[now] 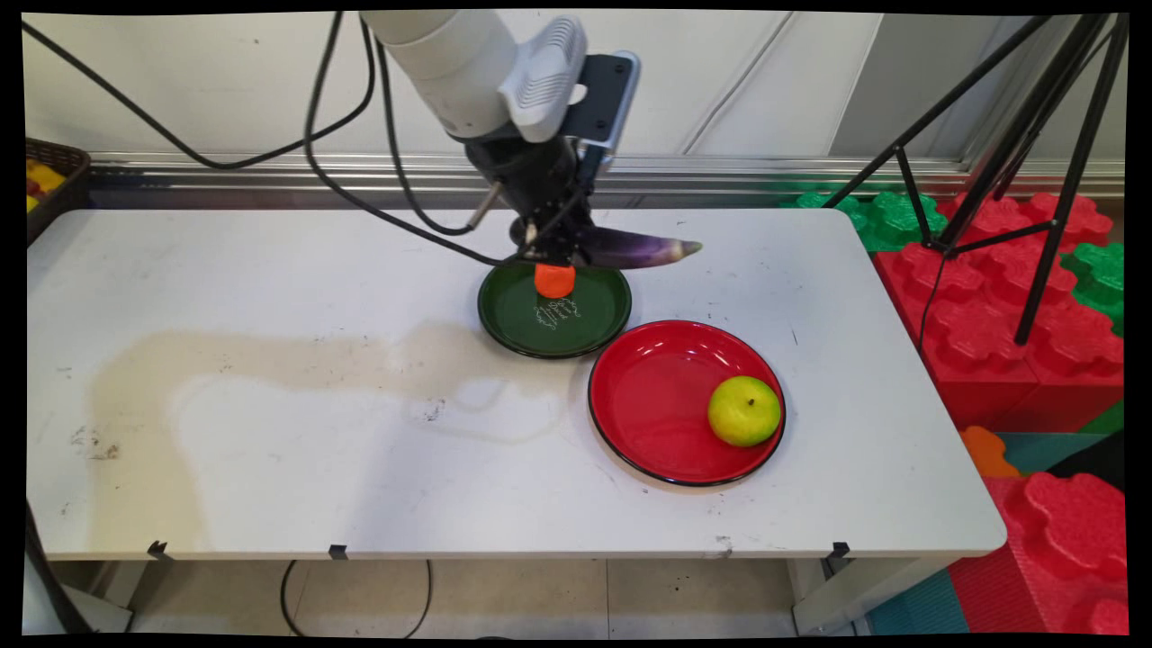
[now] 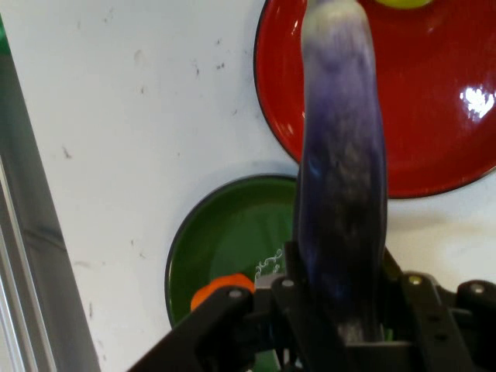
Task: Place the picked object on the green plate
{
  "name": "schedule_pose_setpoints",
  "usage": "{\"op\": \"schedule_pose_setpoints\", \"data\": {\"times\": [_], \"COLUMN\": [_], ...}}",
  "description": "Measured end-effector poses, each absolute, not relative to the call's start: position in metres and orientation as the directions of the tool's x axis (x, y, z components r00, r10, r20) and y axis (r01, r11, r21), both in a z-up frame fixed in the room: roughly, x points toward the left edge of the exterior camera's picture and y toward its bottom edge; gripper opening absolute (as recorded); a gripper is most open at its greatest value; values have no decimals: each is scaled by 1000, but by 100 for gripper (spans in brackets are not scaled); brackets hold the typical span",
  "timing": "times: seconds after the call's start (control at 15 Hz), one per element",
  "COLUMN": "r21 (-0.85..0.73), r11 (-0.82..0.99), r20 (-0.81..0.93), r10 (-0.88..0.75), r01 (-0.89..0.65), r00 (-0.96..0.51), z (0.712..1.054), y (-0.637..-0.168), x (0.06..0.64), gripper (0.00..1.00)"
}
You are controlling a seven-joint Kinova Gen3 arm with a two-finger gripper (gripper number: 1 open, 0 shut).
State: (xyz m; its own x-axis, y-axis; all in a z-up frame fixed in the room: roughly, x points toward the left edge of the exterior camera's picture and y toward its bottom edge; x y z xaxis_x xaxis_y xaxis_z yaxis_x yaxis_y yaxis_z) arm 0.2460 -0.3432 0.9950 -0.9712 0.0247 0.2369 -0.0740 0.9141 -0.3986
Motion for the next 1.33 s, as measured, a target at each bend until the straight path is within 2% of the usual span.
{"op": "schedule_pose_setpoints", "data": {"times": [0.47, 1.33], "r21": [-391, -345], "r11": [918, 937], "r20": [187, 71], "r10": [8, -40], "r01": [-67, -62], "r00": [-982, -997], "z": [979, 891], "y": [-357, -425], "x": [269, 267], "gripper": [0, 0]}}
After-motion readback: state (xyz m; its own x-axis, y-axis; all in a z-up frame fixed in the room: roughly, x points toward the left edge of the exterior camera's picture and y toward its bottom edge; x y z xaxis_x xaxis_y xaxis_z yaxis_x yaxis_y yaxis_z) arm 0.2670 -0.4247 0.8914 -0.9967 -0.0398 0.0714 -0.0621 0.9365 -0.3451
